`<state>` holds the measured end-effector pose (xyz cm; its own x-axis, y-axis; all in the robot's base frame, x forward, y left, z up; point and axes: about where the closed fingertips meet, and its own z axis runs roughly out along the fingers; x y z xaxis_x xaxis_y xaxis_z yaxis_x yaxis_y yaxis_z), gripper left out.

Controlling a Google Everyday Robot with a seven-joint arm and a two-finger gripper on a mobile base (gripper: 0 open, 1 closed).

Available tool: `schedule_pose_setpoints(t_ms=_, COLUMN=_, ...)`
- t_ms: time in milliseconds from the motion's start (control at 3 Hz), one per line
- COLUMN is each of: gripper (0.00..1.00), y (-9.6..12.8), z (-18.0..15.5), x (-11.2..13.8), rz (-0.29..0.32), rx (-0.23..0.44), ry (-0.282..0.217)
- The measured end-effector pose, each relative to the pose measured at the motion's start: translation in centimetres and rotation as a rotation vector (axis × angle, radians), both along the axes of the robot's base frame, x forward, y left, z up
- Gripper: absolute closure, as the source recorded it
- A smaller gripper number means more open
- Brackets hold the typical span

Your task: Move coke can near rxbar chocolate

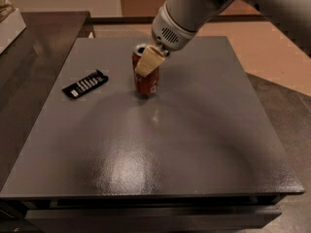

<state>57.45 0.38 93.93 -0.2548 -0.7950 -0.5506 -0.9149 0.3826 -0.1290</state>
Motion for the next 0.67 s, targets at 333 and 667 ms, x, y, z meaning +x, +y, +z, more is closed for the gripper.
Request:
schedule_pose_setpoints(t_ms=333, gripper=1.0, y=2.2, z=-0.6, x=1.3, rz=0.01, rx=0.002, ry=0.019)
schedule_pose_setpoints(t_ms=667, gripper=1.0, y=4.9, z=-1.1, x=1.7, rz=0.039, rx=0.013, ry=0.04)
